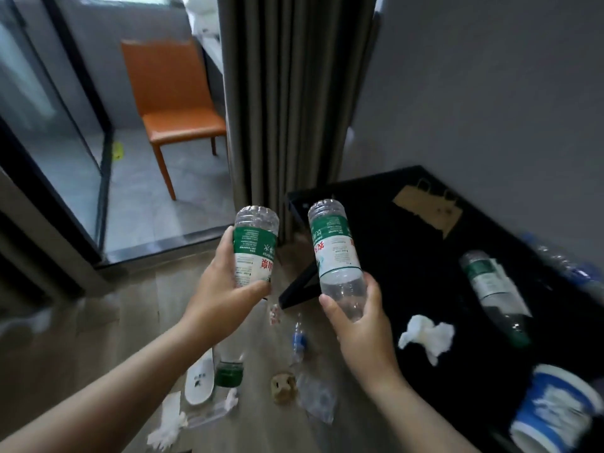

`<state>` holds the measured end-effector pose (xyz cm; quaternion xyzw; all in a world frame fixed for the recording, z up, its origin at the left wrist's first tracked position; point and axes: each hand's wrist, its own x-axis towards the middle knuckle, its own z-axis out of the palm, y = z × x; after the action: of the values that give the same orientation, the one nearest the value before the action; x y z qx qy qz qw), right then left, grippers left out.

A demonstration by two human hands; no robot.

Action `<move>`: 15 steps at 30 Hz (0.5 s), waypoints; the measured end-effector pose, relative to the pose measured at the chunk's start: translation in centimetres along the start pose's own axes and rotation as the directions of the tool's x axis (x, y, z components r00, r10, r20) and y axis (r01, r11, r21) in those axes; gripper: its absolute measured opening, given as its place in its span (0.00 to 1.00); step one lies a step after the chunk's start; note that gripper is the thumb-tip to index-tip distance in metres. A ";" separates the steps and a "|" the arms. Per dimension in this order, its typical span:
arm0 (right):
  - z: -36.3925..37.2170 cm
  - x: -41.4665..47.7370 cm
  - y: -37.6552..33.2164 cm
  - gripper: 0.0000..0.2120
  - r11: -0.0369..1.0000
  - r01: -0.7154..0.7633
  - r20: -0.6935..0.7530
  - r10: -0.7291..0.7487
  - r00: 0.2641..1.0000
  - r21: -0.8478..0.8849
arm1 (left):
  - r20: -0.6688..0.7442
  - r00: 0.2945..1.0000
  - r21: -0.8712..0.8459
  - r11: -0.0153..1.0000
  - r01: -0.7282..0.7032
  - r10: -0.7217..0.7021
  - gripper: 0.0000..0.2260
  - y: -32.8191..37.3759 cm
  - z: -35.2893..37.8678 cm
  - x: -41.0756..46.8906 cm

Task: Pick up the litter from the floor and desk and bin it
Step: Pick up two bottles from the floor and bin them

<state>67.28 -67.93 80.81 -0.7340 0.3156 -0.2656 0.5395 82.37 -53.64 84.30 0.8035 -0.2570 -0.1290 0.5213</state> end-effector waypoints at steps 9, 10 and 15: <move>-17.3 0.7 -18.2 0.28 0.967 0.250 -0.190 -0.237 0.953 0.043 | 0.046 0.952 -0.090 0.950 -0.297 0.302 0.48 25.6 1.0 -0.8; -19.6 0.5 -19.5 0.28 0.961 0.272 -0.223 -0.255 0.941 0.051 | 0.048 0.938 -0.106 0.936 -0.336 0.342 0.48 27.9 1.9 -1.0; -30.1 -1.9 -24.3 0.27 0.925 0.378 -0.371 -0.340 0.864 0.034 | 0.082 0.862 -0.121 0.864 -0.490 0.500 0.44 37.6 6.9 -3.0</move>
<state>48.35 -79.94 112.40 -0.6897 0.2518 -0.5069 0.4517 66.11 -69.56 115.22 0.6762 -0.4765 -0.0471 0.5599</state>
